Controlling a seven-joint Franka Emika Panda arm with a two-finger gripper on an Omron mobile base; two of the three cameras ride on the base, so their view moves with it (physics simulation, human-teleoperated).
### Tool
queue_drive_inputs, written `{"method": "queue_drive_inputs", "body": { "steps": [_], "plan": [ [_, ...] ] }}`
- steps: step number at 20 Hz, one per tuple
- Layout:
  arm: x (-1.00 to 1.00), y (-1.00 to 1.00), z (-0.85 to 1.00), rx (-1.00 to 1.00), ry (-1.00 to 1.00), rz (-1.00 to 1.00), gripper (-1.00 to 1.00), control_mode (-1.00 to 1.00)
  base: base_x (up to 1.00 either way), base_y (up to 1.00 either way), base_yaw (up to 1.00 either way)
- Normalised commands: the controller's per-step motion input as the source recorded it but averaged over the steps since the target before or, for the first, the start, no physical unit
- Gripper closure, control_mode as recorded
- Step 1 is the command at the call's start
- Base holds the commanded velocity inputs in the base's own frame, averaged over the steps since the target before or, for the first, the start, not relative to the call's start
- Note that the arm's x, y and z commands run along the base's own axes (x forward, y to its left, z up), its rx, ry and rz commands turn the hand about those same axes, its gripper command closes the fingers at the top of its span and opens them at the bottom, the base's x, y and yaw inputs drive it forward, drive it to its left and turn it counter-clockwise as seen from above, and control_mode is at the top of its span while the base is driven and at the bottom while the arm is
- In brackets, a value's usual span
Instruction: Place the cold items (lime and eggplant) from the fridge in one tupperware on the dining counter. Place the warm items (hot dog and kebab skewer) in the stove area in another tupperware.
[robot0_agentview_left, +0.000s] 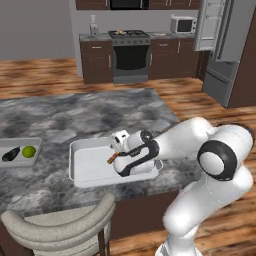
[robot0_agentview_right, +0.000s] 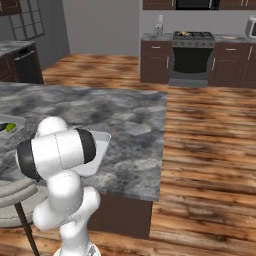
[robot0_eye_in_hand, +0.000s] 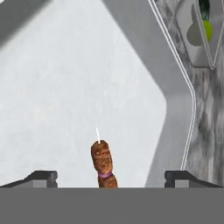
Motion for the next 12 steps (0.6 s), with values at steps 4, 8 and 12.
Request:
{"method": "queue_drive_inputs", "body": {
  "steps": [4,8,12],
  "plan": [
    [0.2,-0.63,1.0,0.27,-0.12,0.09,-1.0,-1.0,0.0,0.0,0.0],
    [-0.15,-0.76,1.0,0.11,-0.26,0.06,-1.0,-1.0,0.0,0.0,0.0],
    [-0.48,-0.67,1.0,-0.47,-0.22,0.23,-1.0,-1.0,0.0,0.0,0.0]
  ]
}}
